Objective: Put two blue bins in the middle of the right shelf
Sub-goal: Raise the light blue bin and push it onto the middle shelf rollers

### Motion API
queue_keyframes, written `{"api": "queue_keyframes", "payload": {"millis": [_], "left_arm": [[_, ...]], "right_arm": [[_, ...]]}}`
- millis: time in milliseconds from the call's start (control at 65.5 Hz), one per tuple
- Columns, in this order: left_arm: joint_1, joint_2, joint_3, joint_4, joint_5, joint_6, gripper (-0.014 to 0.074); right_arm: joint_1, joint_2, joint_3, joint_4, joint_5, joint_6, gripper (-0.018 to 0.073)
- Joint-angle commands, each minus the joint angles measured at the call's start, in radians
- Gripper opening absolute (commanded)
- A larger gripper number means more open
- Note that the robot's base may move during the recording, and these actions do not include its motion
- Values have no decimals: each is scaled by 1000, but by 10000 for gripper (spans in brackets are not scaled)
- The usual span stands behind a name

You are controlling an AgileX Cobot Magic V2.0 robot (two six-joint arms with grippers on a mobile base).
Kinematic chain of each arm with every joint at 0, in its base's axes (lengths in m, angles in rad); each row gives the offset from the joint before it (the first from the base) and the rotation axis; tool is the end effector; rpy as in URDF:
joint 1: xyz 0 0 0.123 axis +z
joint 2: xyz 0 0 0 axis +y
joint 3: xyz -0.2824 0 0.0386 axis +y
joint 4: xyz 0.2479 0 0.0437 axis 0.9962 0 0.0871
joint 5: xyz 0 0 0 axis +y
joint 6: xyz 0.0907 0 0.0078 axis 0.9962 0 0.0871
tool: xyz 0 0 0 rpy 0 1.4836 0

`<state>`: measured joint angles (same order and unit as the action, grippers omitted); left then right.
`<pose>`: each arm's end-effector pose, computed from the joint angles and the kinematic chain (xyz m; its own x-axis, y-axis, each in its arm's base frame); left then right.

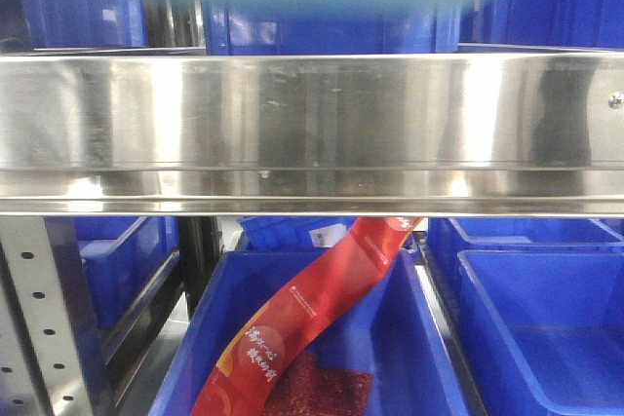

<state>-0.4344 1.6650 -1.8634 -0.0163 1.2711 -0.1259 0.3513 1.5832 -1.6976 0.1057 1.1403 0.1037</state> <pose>0.3165 -0.1484 0.4163 -0.8055 0.2301 -0.5461 0.3264 0.9414 -0.0849 0.3134 0.1242 0.4035 -0.8064 -0.1393 -0.5747 -0.2801 0.9459 0.1637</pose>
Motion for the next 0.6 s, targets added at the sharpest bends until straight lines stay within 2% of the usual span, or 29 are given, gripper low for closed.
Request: {"api": "queue_keyframes", "payload": {"millis": [0,214,305,366,427,580], "left_arm": [[-18,-20,35,-56,-50,18,-111],[-18,-20,120,-56,-50,18,-106],[-18,-18,124,-56,-50,18,-47],[-18,-18,124,-56,-50,18,39],[-18,-18,124,-56,-50,18,162],[-18,-18,122,-58,-50,18,497]], "right_arm": [[-2,-18,29,-5,-115,0,-153],[-2,-18,96,-10,-176,0,-153],[-2,-9,96,-31,-186,0,-122],[-2,-5,96,-32,-183,0,-43],[-2,-3,96,-32,-173,0,82],[-2,-3,92,-32,-169,0,479]]}}
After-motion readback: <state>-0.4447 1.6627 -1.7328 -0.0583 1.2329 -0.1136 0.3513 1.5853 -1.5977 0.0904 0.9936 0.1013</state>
